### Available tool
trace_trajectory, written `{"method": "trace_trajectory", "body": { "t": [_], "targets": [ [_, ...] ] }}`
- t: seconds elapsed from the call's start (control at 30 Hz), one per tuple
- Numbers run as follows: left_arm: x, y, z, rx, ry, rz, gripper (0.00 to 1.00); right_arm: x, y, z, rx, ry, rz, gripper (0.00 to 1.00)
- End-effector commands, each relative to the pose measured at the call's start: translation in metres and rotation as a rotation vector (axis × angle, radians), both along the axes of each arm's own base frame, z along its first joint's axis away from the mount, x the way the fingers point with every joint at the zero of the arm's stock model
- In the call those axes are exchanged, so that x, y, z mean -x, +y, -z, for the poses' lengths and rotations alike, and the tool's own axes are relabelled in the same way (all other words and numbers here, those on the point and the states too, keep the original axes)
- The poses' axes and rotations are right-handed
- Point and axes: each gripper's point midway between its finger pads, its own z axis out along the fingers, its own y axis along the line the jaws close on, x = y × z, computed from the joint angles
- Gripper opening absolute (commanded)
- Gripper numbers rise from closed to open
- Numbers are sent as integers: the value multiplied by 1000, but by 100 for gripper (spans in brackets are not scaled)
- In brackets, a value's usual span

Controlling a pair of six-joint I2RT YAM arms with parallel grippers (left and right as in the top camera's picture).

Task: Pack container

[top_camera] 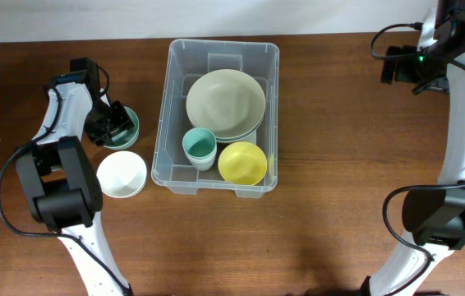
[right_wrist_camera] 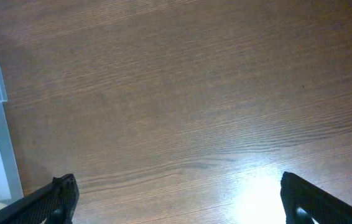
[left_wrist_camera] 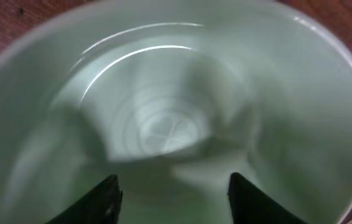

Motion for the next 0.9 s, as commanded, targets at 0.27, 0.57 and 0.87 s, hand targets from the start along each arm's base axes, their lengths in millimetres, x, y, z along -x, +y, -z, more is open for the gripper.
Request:
{"method": "trace_trajectory", "body": {
  "t": [0.27, 0.57, 0.87],
  "targets": [
    [-10, 13, -6, -9, -34, -36, 1, 1, -2, 0, 6, 2, 4, 99],
    [-29, 43, -52, -4, -119, -82, 1, 1, -2, 0, 6, 2, 4, 99],
    [-33, 44, -103, 14, -168, -33, 1, 1, -2, 0, 6, 2, 4, 99]
  ]
}}
